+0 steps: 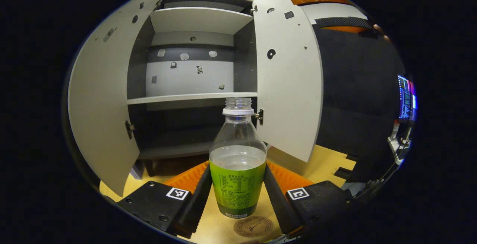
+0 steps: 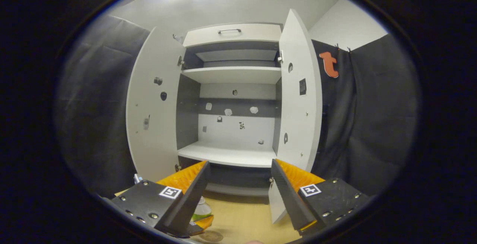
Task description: Grasp the bottle in the cabinet with the left hand and place it on the coaster, then close the right door with the right hand and the left door with the left hand.
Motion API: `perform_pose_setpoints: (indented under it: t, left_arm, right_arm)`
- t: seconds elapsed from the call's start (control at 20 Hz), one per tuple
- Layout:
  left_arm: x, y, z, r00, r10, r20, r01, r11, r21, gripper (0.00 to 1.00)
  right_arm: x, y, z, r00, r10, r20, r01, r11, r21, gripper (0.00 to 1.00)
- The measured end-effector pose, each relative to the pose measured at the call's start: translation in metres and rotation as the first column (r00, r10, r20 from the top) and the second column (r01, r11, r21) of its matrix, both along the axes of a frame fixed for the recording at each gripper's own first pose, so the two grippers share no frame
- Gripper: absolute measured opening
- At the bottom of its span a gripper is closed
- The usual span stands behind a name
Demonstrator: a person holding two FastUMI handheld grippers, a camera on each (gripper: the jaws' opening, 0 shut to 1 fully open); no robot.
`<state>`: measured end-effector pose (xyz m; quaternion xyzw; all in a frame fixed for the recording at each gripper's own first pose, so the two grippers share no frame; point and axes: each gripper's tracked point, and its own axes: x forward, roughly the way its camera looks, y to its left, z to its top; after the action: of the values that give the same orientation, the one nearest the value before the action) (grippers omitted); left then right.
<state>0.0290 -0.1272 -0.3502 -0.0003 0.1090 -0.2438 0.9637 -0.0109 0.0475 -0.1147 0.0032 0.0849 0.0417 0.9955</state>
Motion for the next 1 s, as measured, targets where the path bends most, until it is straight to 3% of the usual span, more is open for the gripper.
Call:
perform_pose_setpoints:
  t: [0.35,0.7,1.0]
  left_arm:
    - [-0.027,-0.017,-0.053,0.998,-0.070,-0.004,0.070,0.997,-0.019,0.82]
    - [-0.044,-0.024,-0.097,0.986,-0.154,-0.059,0.158,0.985,0.067,0.81]
    - [-0.041,-0.025,-0.096,0.978,-0.200,-0.052,0.206,0.966,0.159,0.83]
  right_arm:
    - [0.009,-0.005,-0.020,0.999,-0.018,-0.043,0.017,1.000,-0.019,0.99]
    - [0.020,-0.017,-0.037,0.995,-0.067,-0.073,0.067,0.998,-0.013,0.99]
    - [0.024,-0.026,-0.044,0.993,-0.084,-0.088,0.082,0.996,-0.035,1.00]
